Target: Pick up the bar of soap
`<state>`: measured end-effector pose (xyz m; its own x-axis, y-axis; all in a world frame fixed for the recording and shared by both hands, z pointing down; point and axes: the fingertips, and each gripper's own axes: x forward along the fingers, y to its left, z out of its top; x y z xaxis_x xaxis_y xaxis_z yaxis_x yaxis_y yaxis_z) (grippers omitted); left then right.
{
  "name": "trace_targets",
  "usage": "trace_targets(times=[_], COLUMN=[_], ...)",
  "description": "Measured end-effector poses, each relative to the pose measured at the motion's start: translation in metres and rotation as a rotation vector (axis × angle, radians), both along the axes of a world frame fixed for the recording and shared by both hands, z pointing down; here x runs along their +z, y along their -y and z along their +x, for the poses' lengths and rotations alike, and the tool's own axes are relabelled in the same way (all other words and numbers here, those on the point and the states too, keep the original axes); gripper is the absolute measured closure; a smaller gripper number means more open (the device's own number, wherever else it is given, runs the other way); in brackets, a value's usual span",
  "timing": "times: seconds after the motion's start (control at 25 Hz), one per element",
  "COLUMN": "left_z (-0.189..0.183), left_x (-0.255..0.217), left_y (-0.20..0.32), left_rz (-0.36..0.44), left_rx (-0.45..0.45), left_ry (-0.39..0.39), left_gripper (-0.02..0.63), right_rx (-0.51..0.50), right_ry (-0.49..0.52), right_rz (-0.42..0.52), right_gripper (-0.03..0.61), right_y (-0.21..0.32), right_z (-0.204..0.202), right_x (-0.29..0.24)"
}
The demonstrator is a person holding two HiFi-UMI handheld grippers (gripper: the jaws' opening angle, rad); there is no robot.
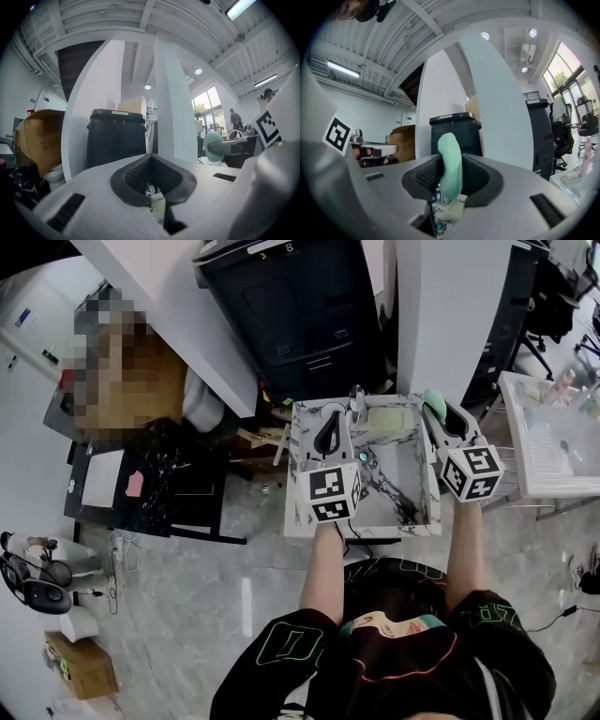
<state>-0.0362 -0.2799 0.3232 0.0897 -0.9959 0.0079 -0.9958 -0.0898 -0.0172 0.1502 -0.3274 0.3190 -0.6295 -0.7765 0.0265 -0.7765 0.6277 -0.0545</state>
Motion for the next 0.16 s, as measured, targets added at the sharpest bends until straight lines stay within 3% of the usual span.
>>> trace_targets(times=[0.16], left_z=[-0.0008], left_x=[0.0019], left_y=[0.0024], left_rz=[-0.001], left_rx=[-0.002], left_ry=[-0.005], left_gripper=[0.606], right_rx=[0.003], right_ry=[-0.007], right_rz=[0.007], right_gripper=[0.453], right_y=[0.0027], right_z=[0.0006], right_x=[0.0009])
